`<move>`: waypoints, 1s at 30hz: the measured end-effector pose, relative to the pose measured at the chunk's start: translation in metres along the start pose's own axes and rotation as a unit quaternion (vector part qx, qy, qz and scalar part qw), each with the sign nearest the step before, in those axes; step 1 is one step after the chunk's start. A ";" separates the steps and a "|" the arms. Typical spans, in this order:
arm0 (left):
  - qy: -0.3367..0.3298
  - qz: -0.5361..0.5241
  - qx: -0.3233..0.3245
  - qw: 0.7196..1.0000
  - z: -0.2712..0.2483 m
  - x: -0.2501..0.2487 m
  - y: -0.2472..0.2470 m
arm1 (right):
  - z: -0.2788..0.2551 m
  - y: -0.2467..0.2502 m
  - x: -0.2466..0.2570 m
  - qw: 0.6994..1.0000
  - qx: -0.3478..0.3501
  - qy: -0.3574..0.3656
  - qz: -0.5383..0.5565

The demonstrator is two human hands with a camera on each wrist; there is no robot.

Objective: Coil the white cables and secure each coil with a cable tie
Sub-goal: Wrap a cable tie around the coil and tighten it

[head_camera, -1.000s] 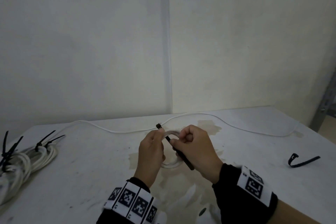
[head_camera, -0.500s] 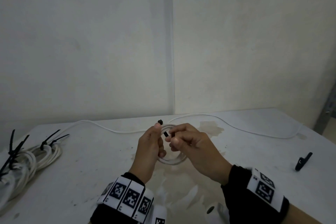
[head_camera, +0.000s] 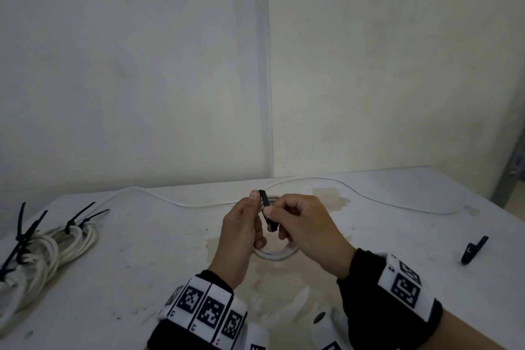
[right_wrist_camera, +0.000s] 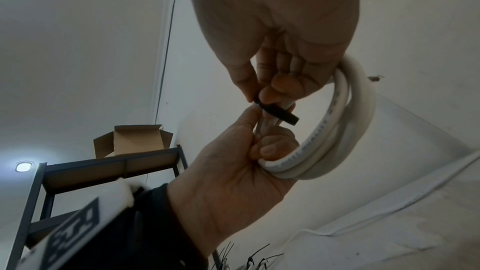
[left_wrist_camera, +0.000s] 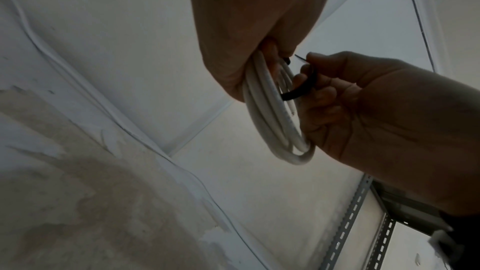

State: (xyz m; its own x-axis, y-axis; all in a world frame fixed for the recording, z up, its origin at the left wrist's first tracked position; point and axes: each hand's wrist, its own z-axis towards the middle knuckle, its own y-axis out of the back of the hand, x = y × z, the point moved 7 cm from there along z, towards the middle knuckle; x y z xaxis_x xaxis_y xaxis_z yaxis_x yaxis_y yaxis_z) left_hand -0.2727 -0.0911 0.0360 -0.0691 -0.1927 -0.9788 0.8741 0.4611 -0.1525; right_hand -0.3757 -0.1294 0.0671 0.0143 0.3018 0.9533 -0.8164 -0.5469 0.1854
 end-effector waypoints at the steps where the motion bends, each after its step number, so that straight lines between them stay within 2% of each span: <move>1: 0.004 -0.003 -0.004 1.000 0.000 0.000 0.000 | 0.000 0.000 0.000 1.000 0.005 -0.006 -0.011; 7: 0.015 -0.002 -0.007 1.000 0.000 0.001 -0.001 | -0.001 -0.001 -0.001 0.999 0.013 -0.021 -0.045; 18: 0.028 0.003 -0.013 1.000 0.003 0.002 0.002 | 0.001 -0.003 0.001 0.998 0.024 -0.040 -0.028; 30: 0.016 -0.013 -0.045 0.999 0.003 -0.002 0.005 | 0.001 -0.005 0.005 1.000 0.003 0.001 -0.009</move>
State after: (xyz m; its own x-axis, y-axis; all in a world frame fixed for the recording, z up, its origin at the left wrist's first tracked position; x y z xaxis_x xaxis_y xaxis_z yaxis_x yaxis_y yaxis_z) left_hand -0.2667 -0.0906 0.0371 -0.1077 -0.1790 -0.9779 0.8248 0.5331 -0.1884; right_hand -0.3708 -0.1256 0.0710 0.0279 0.3135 0.9492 -0.8122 -0.5464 0.2043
